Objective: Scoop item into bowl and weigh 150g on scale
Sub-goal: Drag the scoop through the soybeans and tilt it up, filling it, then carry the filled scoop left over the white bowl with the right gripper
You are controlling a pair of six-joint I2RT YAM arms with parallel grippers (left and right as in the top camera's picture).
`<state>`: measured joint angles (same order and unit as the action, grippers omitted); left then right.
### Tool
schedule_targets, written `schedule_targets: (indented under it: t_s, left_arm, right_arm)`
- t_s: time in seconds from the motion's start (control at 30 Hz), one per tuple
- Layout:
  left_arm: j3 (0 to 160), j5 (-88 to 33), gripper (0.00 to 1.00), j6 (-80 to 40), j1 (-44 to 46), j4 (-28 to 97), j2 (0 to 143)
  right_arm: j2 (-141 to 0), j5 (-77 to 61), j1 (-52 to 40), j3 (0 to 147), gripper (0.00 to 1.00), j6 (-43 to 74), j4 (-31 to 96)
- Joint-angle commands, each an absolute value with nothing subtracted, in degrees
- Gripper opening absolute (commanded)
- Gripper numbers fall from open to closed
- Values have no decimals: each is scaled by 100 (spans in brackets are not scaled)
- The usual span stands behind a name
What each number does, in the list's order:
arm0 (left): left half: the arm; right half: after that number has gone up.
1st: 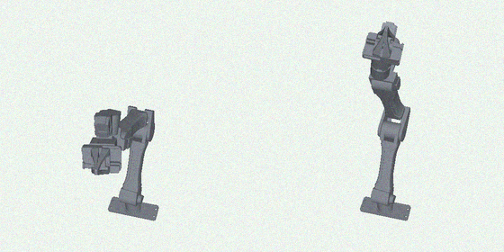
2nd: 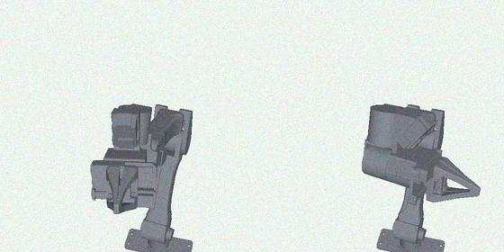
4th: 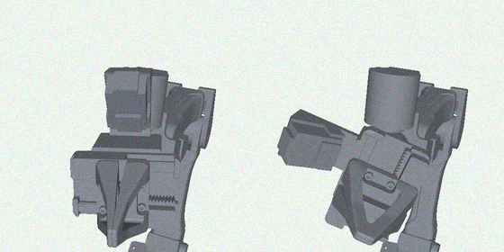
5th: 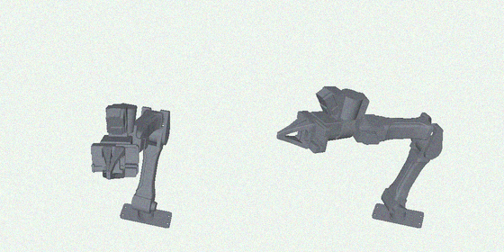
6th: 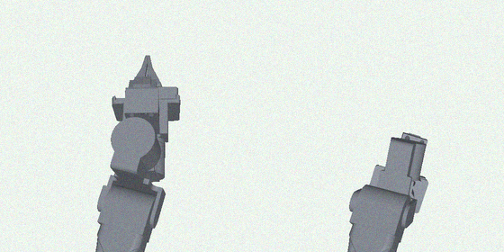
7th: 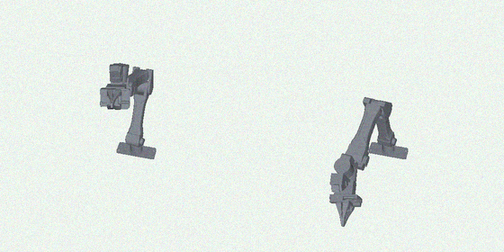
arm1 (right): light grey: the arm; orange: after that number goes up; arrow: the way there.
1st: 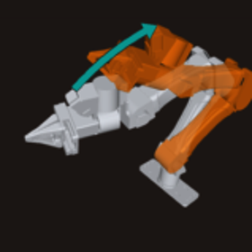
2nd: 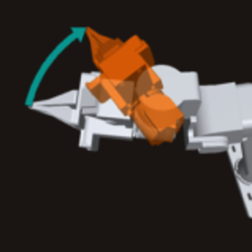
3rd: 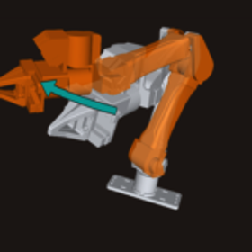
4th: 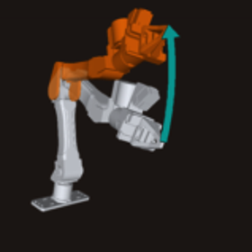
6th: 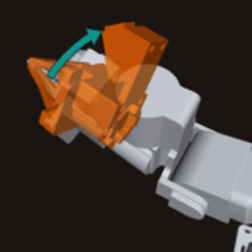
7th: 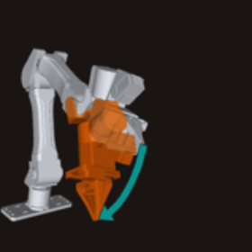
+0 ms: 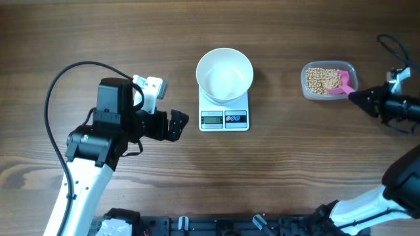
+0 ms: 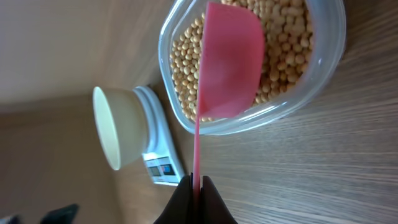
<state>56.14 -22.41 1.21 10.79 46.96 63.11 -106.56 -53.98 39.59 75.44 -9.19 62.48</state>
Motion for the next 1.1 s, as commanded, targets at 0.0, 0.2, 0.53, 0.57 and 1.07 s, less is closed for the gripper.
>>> schedule_targets:
  t_s: [0.0, 0.2, 0.53, 0.57, 1.07]
  left_arm:
    - [5625, -2309, 100, 126, 1048, 4698, 6340]
    - [5625, -2309, 100, 126, 1048, 4698, 6340]
    - [5625, -2309, 100, 126, 1048, 4698, 6340]
    - [5625, -2309, 100, 126, 1048, 4698, 6340]
    - [5625, -2309, 100, 126, 1048, 4698, 6340]
  right_arm:
    - [-10801, -6276, 4003, 7524, 4, -1249, 6305]
    - [-10787, -6416, 4005, 7524, 4, -1247, 6305]
    - [-10787, -6576, 4121, 7524, 4, -1573, 6370]
    - [-10787, -6692, 4145, 7524, 4, -1645, 6394]
    - [-10768, -7832, 4029, 7526, 4, -2379, 7118]
